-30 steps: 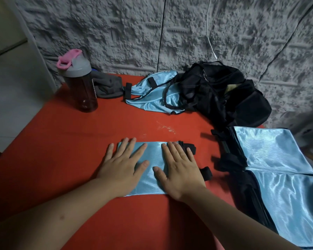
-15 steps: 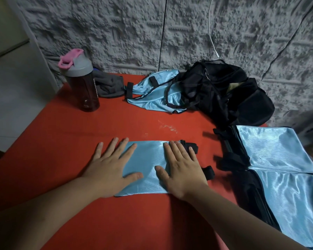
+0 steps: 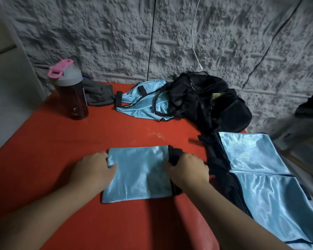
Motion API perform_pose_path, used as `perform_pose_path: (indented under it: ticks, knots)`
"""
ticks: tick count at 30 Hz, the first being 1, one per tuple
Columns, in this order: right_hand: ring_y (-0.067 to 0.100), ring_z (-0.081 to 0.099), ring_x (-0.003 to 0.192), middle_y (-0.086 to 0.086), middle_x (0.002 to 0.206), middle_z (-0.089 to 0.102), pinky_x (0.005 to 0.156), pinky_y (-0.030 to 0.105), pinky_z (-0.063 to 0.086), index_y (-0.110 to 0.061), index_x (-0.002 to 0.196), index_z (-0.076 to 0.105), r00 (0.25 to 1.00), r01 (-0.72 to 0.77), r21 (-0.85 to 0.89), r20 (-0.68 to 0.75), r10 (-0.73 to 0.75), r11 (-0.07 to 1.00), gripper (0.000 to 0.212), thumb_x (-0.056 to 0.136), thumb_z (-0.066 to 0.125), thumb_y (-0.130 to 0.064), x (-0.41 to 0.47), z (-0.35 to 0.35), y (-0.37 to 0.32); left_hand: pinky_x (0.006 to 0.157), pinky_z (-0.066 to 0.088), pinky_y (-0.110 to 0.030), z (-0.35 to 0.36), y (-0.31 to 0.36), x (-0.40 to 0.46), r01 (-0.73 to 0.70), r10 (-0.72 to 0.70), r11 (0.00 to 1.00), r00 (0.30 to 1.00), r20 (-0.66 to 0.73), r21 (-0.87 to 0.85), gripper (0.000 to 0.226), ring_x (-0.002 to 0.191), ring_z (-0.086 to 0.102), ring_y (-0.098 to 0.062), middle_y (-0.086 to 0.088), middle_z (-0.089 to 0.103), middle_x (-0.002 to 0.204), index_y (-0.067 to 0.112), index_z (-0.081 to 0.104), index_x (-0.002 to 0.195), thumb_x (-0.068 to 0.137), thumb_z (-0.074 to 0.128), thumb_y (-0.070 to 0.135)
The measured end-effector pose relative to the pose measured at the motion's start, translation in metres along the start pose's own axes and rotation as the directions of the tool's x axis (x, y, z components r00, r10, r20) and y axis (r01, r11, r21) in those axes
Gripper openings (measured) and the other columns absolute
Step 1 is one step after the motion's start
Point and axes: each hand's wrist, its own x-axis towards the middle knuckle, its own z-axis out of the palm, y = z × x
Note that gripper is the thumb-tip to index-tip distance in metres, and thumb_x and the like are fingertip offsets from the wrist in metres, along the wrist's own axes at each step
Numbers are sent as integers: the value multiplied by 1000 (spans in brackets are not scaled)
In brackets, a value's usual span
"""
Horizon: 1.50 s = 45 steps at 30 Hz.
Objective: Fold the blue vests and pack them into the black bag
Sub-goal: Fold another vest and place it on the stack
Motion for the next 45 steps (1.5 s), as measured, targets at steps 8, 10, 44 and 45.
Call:
perform_pose_path:
  ticks: [8,10,44,45]
  knots:
    - [31,65,109,6,114,69,89,38,53,-18,114,61,984,-55,64,171,43,996,60,77,59,-65,0,6,-3,116,31,-36,9,4,25,-203,204,979,977,67,-22,67,136,45,-29,-6,48,150,21,37,154,93,62,34]
    - [32,57,118,7,123,63,97,42,50,-18,125,54,985,-68,89,166,53,994,66,78,61,-64,-1,6,-2,118,25,-31,9,4,30,-242,239,970,965,111,14,69,139,40,-27,-1,41,157,22,34,156,94,61,33]
    - [27,66,102,-7,79,53,103,44,47,-22,98,58,965,-166,179,231,123,970,31,77,67,-44,7,1,-8,55,42,-26,-8,28,11,212,-191,973,960,204,-87,18,67,65,-23,-1,67,69,12,66,67,74,74,26]
    - [27,66,98,-8,74,49,101,43,49,-23,95,57,964,-164,190,239,116,968,28,76,67,-40,9,2,-9,53,40,-26,-10,28,10,218,-191,970,958,212,-109,18,65,65,-22,-1,67,68,11,67,66,74,72,26]
